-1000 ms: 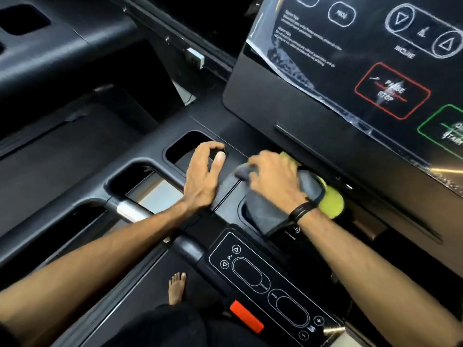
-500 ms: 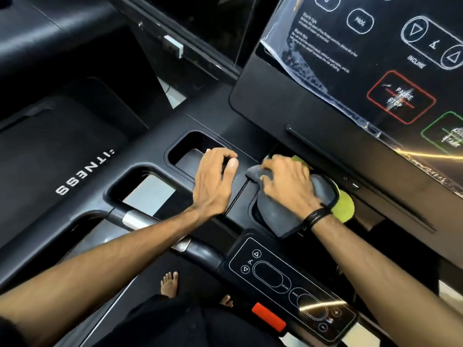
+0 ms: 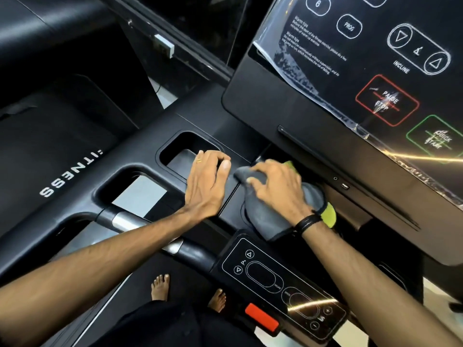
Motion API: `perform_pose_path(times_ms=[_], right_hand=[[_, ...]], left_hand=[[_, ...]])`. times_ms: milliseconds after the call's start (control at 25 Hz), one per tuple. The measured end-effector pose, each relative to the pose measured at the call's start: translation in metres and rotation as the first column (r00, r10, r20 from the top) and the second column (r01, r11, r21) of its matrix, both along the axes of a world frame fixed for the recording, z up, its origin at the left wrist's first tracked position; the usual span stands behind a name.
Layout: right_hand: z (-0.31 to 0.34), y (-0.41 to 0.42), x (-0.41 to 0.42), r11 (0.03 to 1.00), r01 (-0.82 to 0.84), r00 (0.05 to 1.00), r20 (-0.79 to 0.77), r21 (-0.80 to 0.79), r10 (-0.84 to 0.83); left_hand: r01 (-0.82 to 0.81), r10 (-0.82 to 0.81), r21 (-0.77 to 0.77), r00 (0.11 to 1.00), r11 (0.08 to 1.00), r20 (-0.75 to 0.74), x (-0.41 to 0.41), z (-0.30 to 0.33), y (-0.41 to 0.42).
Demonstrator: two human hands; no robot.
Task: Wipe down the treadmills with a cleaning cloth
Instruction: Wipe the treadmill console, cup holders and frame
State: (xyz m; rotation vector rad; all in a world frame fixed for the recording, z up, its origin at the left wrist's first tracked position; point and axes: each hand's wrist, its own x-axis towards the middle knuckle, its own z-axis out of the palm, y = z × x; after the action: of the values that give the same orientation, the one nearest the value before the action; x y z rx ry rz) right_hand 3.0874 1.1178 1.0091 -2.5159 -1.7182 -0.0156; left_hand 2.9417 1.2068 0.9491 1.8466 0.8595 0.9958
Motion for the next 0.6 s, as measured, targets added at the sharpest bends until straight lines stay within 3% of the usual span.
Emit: perform_pose_path(times_ms=[280,480,600], right_hand=[[-0.026,-0.063,0.028,0.985,-0.055,0.996,0.071,0.163,0.044],[-0.031,-0.154,0.075,0.981,0.028,0.988,0.146,0.194,-0.057],[-0.033,-0.158,0.076,0.977,0.063,0.987,0.131,0.204,-0.091]], left_hand=[[0.052,-0.010,0.164,0.968,0.985,-0.249,0.001,-0.004,-0.002],[0.054,0.029,0.260,0.952,0.964,-0.306,0.005,-0.007,-0.003],[0.067,0.033,0.282,0.942,0.957,-0.335,0.008,-0.006,-0.005]])
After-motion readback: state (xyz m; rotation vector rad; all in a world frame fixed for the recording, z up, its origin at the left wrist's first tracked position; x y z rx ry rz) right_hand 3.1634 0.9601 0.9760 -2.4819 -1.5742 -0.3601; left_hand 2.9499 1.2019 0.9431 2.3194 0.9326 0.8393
